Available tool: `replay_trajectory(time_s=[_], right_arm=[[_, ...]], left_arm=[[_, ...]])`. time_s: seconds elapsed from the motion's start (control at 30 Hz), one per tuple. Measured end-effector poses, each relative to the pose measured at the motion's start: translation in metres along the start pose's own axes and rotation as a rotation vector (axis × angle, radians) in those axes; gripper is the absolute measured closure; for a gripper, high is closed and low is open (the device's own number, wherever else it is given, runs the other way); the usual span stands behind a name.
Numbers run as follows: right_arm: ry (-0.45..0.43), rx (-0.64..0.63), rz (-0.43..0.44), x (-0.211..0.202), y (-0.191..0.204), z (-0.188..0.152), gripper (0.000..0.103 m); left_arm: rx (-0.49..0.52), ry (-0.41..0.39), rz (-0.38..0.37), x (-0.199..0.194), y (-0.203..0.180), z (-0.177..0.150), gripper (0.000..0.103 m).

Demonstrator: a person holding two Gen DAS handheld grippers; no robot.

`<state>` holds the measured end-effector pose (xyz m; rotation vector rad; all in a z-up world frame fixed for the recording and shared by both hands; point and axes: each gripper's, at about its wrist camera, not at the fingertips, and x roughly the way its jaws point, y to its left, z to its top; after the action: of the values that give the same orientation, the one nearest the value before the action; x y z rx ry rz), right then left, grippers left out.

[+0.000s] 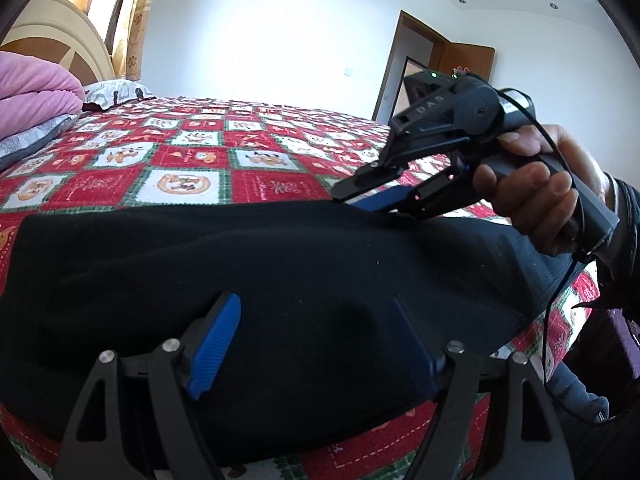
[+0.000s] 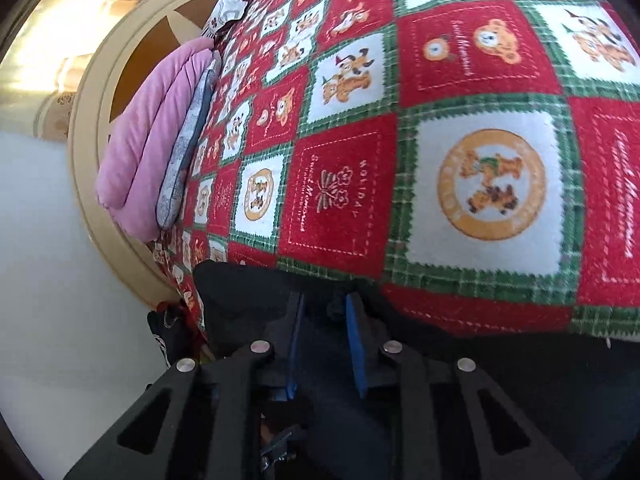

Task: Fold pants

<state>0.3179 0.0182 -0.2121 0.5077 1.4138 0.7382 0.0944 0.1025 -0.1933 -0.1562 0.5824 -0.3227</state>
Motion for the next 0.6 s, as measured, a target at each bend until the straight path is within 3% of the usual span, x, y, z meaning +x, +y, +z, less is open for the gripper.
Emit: replay_trajectory(time_s=[0.2, 0.23, 0.27, 0.53, 0.6], right_arm=[[-0.014, 0.109, 0.084, 0.003, -0.017, 0.005, 0.081], [-0.026, 0.120, 0.096, 0.004, -0.018, 0.006, 0.092], [-0.043, 0.124, 0.102, 0.005, -0.018, 0.007, 0.096], [-0.255, -0.090, 0.125, -0.030, 0.020, -0.010, 0.098], [-0.311, -0.165, 0.109, -0.040, 0.030, -0.018, 0.103]], left_arm=[[0.020, -0.003, 0.013, 0.001, -0.004, -0.002, 0.021], [0.020, -0.003, 0.011, 0.000, -0.004, -0.002, 0.021], [0.019, -0.003, 0.009, 0.000, -0.003, -0.002, 0.021], [0.029, -0.008, 0.002, 0.000, -0.003, -0.003, 0.021], [0.030, -0.009, 0.002, 0.000, -0.004, -0.004, 0.021]])
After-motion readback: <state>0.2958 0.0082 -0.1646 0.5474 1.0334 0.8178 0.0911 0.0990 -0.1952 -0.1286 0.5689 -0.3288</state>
